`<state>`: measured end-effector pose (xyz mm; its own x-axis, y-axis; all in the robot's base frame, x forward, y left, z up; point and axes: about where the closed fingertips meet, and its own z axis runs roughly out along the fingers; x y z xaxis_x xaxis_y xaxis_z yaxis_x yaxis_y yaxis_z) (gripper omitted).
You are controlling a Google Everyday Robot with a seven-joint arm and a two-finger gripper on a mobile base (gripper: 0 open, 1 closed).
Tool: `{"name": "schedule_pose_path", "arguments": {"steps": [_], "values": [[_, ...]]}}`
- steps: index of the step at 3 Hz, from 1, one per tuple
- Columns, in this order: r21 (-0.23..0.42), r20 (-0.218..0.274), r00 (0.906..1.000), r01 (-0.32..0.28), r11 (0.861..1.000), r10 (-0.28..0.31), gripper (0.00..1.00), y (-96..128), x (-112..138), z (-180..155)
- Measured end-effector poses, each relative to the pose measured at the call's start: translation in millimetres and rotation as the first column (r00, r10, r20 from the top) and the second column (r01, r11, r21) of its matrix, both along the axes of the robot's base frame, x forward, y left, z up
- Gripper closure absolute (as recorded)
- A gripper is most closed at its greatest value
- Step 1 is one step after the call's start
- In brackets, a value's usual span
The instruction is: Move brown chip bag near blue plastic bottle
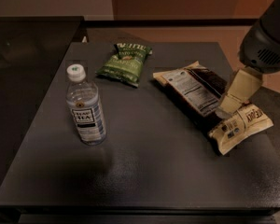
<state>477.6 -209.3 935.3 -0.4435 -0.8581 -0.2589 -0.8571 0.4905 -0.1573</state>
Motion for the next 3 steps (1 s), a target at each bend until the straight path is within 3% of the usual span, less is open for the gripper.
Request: {"name": "schedule_pose_path", "arguments": {"steps": [1,3], "values": [[-0.014,-0.026,0.9921,0.123,0.992,-0.123,0.00,-6,7,-18],[-0.014,-0.041,0.9591,0.280,0.960,-0.280,0.00,-16,20,-54]]}}
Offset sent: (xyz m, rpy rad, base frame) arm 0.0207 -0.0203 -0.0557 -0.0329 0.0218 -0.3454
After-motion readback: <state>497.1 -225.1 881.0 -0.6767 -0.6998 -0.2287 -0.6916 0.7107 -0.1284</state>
